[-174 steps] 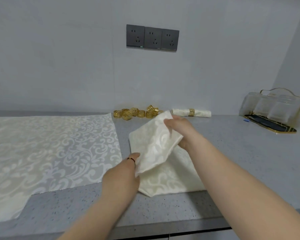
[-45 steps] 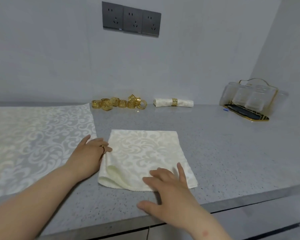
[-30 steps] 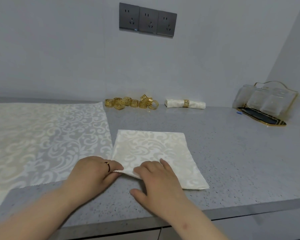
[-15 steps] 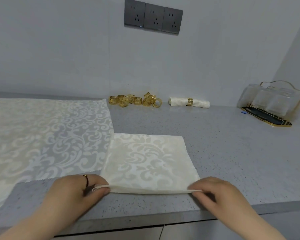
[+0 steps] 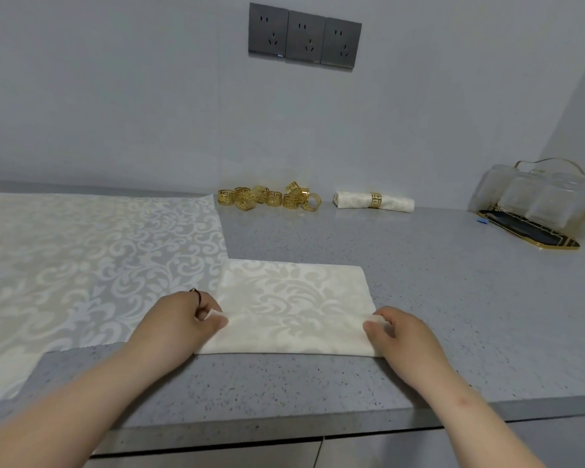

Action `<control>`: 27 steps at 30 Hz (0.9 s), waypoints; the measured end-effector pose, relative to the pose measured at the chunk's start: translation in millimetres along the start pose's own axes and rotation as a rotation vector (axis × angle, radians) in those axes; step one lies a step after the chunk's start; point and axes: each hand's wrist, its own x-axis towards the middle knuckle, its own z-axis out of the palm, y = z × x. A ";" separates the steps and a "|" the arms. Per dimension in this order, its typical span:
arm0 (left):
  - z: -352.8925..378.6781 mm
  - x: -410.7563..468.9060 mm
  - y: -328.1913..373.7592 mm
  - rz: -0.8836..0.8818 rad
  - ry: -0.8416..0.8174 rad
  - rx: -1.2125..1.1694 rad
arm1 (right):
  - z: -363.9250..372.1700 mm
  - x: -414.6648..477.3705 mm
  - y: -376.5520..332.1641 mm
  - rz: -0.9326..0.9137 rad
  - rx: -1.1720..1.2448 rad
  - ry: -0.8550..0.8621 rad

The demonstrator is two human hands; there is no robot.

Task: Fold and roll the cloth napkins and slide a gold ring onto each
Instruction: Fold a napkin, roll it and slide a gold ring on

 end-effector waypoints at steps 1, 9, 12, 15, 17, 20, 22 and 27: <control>0.8 2.1 -1.2 0.002 0.012 0.020 | 1.3 1.2 -1.1 -0.003 -0.056 0.013; 2.7 6.1 7.2 0.036 -0.037 0.312 | 10.9 5.9 -3.2 -0.025 -0.281 0.069; 0.0 1.8 5.6 0.165 0.079 0.356 | 11.0 3.3 -8.4 -0.001 -0.328 0.105; 0.6 2.2 -1.3 0.501 0.168 0.424 | 13.8 2.2 -5.6 -0.140 -0.473 0.311; 0.4 3.5 -4.3 0.693 0.127 0.461 | 17.7 2.4 -4.5 -0.310 -0.557 0.427; 0.4 7.0 -14.5 0.764 0.038 0.472 | 15.7 4.0 0.9 -0.502 -0.565 0.366; -2.7 5.6 -21.6 0.759 -0.005 0.451 | 14.7 5.9 10.4 -0.538 -0.503 0.307; -13.7 -2.9 -27.3 0.657 -0.145 0.405 | 4.2 -2.4 27.1 -0.557 -0.375 0.104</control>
